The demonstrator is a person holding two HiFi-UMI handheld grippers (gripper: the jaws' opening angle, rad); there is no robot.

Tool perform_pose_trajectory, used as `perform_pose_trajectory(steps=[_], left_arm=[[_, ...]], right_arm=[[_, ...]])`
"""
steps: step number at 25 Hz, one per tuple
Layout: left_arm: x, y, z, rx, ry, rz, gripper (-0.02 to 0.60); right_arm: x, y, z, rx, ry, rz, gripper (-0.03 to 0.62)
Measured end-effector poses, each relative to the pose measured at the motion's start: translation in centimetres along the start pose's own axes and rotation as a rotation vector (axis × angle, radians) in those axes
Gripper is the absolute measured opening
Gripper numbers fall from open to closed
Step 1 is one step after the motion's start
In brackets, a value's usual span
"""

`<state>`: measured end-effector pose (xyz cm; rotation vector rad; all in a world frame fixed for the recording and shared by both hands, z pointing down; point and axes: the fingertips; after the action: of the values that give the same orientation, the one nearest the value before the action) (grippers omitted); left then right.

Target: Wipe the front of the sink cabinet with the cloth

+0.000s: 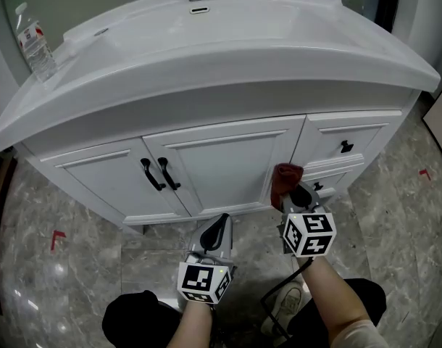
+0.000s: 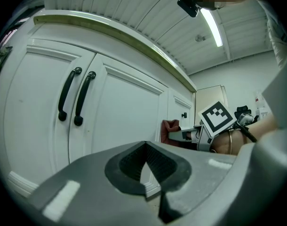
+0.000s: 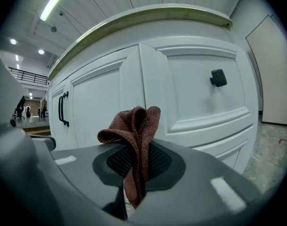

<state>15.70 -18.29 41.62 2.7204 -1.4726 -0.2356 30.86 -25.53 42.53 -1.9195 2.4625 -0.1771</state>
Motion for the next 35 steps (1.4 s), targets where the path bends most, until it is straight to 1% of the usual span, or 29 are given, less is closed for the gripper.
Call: perform_pose_trajectory(steps=[3, 7, 10, 14, 19, 22, 25, 28, 32, 35], left_arm=[[0.2, -0.2, -0.3, -0.004, 0.004, -0.001, 0.0], [-0.6, 0.9, -1.0, 0.001, 0.021, 0.021, 0.0], [-1.8, 3.0, -1.2, 0.004, 0.027, 0.058, 0.0], [-4.0, 6.5, -1.5, 0.013, 0.034, 0.126, 0.0], [-7.0, 10.4, -1.4, 0.04, 0.041, 0.199, 0.0], [-8.3, 11.7, -1.6, 0.05, 0.048, 0.219, 0.0], [-9.1, 12.7, -1.6, 0.034, 0.035, 0.239, 0.0], [-9.0, 13.2, -1.6, 0.008, 0.012, 0.246, 0.0], [-8.3, 12.6, -2.5, -0.022, 0.014, 0.234, 0.0], [-7.5, 11.9, -2.9, -0.028, 0.023, 0.218, 0.0]], right_arm=[[-0.3, -0.2, -0.7, -0.008, 0.021, 0.002, 0.077], [-0.2, 2.5, -2.4, -0.011, 0.036, 0.058, 0.077], [0.8, 6.3, -4.3, -0.009, 0.055, 0.133, 0.078], [2.4, 12.4, -6.6, 0.0, 0.085, 0.242, 0.078], [4.0, 20.0, -7.8, 0.001, 0.095, 0.374, 0.078], [4.8, 23.1, -8.4, -0.001, 0.098, 0.42, 0.078], [5.5, 24.7, -9.1, 0.005, 0.106, 0.428, 0.077], [6.2, 25.1, -9.9, 0.017, 0.117, 0.414, 0.077], [6.6, 23.6, -9.9, -0.014, 0.106, 0.382, 0.077], [6.4, 21.8, -9.5, -0.029, 0.099, 0.363, 0.078]])
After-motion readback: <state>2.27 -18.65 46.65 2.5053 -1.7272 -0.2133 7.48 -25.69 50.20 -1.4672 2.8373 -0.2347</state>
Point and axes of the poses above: the fingertips, and each gripper's own axes: x forward along the fingers, y to its left, z out of its top, and after that the axes turned 7 degrees about -y, right-handed
